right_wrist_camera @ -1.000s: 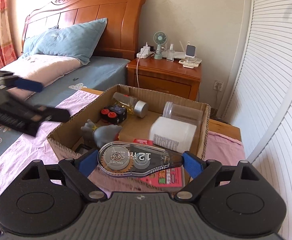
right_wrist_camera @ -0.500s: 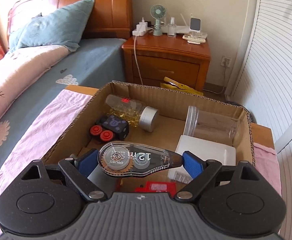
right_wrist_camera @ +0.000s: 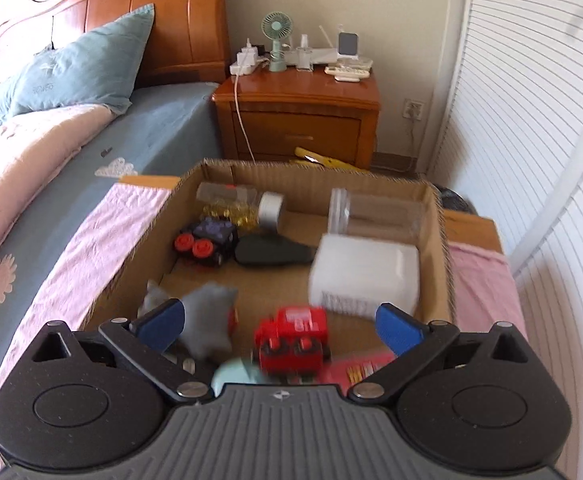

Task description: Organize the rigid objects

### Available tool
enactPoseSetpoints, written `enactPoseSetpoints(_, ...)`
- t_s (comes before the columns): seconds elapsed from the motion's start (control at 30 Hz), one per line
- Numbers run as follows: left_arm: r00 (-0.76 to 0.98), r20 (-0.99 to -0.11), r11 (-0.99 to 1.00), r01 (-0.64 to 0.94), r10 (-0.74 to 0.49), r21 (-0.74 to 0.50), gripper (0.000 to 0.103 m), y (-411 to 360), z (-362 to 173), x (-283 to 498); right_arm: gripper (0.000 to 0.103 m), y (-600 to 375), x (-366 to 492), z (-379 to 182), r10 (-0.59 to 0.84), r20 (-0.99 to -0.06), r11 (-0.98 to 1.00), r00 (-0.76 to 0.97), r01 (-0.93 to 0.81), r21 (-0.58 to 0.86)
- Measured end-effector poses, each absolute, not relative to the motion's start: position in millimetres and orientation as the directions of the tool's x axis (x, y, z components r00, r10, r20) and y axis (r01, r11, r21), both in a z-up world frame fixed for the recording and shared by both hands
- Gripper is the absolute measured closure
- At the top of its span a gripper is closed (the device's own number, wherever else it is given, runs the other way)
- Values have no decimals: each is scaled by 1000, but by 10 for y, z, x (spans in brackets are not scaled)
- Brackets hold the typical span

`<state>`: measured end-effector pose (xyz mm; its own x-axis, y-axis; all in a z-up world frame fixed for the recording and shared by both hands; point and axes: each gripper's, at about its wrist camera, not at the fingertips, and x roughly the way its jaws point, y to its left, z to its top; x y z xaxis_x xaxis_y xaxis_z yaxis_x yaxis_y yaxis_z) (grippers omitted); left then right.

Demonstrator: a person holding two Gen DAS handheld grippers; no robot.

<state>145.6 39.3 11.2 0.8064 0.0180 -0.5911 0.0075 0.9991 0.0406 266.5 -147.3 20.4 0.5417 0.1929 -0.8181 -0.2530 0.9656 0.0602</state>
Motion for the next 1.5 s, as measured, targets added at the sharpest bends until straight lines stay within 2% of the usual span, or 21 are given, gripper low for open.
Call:
enactPoseSetpoints(0.17, 772, -634, 999, -23, 49, 48, 1, 283, 147, 1427, 0, -1628, 2132, 324, 119, -822, 981, 557, -192, 13)
enactPoseSetpoints(0.53, 738, -674, 999, -10, 41, 50, 1, -11, 289, 1294, 0, -1899, 1343, 458, 89, -814, 995, 574, -88, 46)
enactPoseSetpoints(0.83, 737, -673, 997, -13, 61, 76, 1, -119, 348, 1248, 0, -1976, 1233, 498, 88, -801, 996, 593, -68, 60)
enactPoseSetpoints(1.5, 728, -684, 998, -14, 47, 53, 1, -116, 382, 1229, 0, -2030, 1183, 573, 86, -783, 996, 617, -59, 63)
